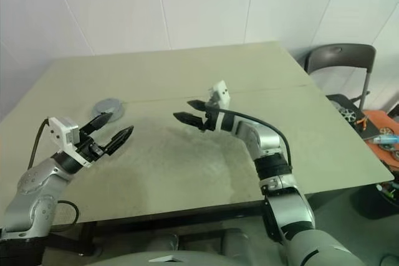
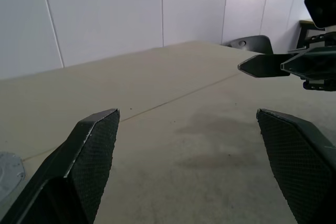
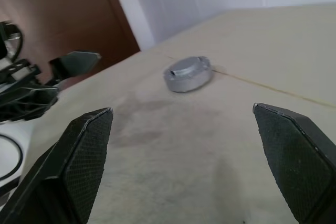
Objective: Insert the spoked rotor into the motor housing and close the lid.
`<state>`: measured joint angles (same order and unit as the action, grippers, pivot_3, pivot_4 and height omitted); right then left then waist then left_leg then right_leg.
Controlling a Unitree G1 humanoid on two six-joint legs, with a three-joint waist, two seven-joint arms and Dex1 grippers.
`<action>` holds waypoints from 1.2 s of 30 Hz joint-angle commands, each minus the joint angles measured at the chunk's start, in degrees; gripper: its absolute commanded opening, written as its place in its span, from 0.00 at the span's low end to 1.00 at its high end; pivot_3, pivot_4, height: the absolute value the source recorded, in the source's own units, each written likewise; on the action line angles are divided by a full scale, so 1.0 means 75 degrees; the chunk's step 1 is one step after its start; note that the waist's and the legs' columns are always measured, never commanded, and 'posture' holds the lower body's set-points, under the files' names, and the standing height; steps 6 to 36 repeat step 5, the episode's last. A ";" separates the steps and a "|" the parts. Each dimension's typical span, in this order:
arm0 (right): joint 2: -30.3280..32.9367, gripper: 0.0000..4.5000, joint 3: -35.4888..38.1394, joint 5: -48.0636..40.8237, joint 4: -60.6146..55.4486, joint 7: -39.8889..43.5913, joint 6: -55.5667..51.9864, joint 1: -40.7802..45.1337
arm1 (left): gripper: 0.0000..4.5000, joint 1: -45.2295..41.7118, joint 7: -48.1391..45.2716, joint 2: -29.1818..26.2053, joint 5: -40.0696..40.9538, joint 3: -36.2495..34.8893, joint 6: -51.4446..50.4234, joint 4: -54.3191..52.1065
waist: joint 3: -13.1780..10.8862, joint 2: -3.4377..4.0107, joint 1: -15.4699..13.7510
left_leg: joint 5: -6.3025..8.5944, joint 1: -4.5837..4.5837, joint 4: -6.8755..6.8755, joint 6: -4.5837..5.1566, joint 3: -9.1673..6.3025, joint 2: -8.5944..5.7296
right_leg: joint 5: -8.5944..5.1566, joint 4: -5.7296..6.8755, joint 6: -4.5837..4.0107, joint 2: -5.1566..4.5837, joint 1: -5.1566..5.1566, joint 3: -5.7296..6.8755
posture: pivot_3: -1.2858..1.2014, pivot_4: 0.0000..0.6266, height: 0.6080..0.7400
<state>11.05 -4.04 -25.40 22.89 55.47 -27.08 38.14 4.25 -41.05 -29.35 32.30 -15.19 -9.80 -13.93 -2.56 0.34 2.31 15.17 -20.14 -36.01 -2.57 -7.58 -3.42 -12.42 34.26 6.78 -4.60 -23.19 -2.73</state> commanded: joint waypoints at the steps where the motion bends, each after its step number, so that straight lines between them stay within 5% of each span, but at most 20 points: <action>1: -0.0092 1.00 -0.0022 -0.0004 -0.0018 0.0405 0.0339 0.0475 | 0.99 -0.0119 -0.0012 -0.0159 0.0246 -0.0409 -0.0019 -0.0392 | -0.0007 0.0011 0.0025 | 0.0000 -0.0001 0.0000 0.0000 0.0000 0.0000 | 0.0000 0.0001 0.0000 0.0000 -0.0002 0.0000 | 0.52 0.00 1.00; 36: -0.0134 1.00 0.0046 0.0075 0.0173 0.0465 0.0463 0.0671 | 0.99 -0.0161 -0.0171 -0.0255 0.0203 -0.0434 0.0042 -0.0203 | -0.0010 0.0015 0.0034 | 0.0000 0.0003 0.0007 0.0000 0.0001 0.0002 | 0.0001 0.0004 -0.0001 0.0004 -0.0007 0.0000 | 0.52 0.00 1.00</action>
